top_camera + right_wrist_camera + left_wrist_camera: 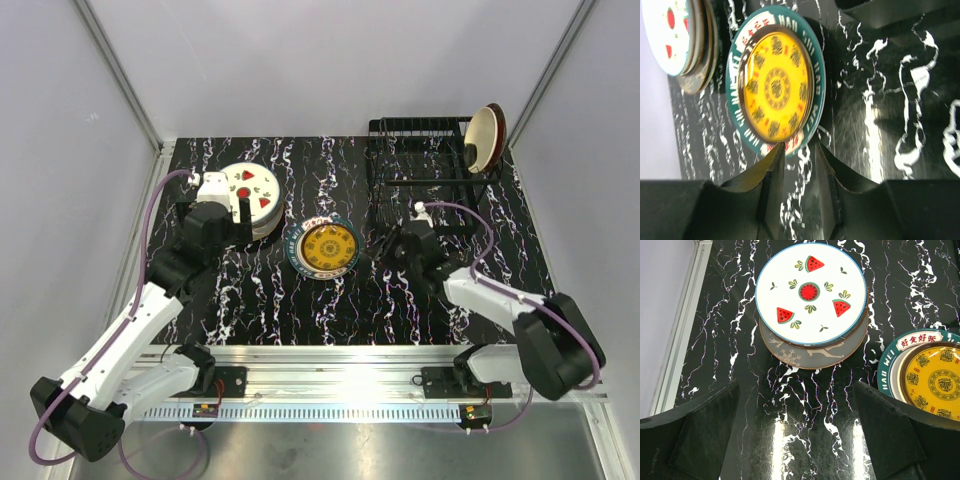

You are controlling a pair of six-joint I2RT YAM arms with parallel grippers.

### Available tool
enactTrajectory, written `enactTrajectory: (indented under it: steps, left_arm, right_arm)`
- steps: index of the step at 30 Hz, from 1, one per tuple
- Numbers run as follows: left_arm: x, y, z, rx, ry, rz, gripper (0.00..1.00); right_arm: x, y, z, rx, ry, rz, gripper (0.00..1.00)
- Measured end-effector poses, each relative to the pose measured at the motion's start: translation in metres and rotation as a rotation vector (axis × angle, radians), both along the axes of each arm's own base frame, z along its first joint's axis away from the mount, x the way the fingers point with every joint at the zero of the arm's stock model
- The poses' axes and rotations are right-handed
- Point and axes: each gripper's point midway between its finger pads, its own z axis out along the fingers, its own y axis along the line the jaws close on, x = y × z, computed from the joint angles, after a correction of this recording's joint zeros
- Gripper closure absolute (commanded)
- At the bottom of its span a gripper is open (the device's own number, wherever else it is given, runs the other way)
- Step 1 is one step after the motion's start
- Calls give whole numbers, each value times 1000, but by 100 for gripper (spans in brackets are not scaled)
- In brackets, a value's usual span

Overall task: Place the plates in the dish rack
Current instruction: Grab a plate with the right arm

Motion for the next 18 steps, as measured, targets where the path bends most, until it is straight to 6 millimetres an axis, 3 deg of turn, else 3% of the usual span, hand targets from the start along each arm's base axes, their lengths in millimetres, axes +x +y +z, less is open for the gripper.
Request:
enactTrajectory:
  steps: [12,18]
  left_arm:
    - [-1,-6,0,-18,3,-32,1]
    - [-3,-6,5,-30,-12,-41,1]
  right_arm:
    - [37,37,-25,7,39,-4,65]
    - [45,39,-34,-5,56,-30,66]
